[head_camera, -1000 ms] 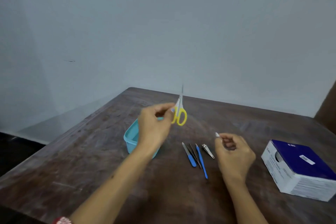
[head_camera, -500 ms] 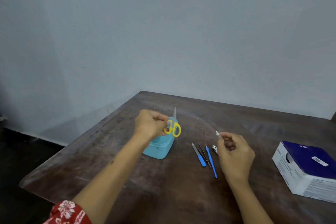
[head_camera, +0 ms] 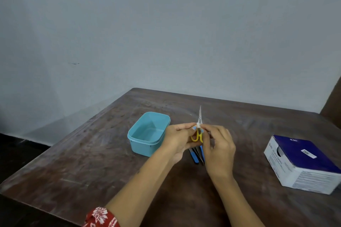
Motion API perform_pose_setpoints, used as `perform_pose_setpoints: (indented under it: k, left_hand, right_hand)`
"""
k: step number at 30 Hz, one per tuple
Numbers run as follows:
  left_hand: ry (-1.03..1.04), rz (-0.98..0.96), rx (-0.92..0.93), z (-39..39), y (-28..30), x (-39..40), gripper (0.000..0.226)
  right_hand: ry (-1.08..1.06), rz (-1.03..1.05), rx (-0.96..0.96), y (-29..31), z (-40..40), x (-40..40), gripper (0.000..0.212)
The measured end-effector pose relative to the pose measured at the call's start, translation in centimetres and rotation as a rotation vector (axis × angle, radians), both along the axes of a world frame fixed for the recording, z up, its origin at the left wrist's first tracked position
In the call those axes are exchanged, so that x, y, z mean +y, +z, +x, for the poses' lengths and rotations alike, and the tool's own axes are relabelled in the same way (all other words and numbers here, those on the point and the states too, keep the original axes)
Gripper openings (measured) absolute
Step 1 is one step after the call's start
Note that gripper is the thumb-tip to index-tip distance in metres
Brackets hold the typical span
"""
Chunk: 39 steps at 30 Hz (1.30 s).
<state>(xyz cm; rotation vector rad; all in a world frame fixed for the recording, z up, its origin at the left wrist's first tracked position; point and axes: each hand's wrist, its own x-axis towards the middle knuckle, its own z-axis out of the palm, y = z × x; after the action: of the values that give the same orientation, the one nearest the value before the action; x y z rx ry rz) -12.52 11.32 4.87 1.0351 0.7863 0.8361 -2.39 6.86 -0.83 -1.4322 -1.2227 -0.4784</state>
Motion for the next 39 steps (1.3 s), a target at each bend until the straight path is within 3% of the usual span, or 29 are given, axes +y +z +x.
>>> perform_pose_setpoints:
  k: [7, 12, 18, 22, 27, 32, 35, 39]
  left_hand:
    - [0.018, -0.052, -0.049, 0.1, 0.3, 0.5, 0.014]
    - [0.111, 0.048, 0.042, 0.1, 0.8, 1.1, 0.012]
    - [0.280, 0.236, 0.166, -2.8, 2.4, 2.7, 0.015]
    - [0.408, 0.501, 0.516, -6.8, 3.6, 5.0, 0.025]
    - [0.311, 0.451, 1.011, -8.1, 4.6, 5.5, 0.022]
    - [0.228, 0.447, 1.206, -6.3, 3.8, 5.3, 0.016]
    - [0.180, 0.430, 1.319, -5.4, 2.7, 5.5, 0.026]
    - [0.147, 0.396, 1.337, -4.9, 2.2, 5.8, 0.027]
  right_hand:
    - [0.059, -0.081, -0.123, -0.1, -0.4, 0.2, 0.017]
    - [0.025, -0.105, -0.285, 0.1, -0.5, 0.3, 0.032]
    - [-0.023, -0.172, -0.273, 0.0, 0.1, 0.1, 0.020]
    - [-0.089, -0.158, -0.070, -0.1, 0.8, 0.0, 0.028]
    - [-0.061, -0.174, -0.045, -0.1, 0.7, 0.1, 0.027]
    - [-0.041, -0.188, -0.032, -0.1, 0.8, 0.0, 0.026]
    - [-0.037, -0.189, -0.022, -0.1, 0.8, -0.1, 0.026]
    - [-0.042, -0.198, -0.013, -0.1, 0.9, 0.0, 0.026]
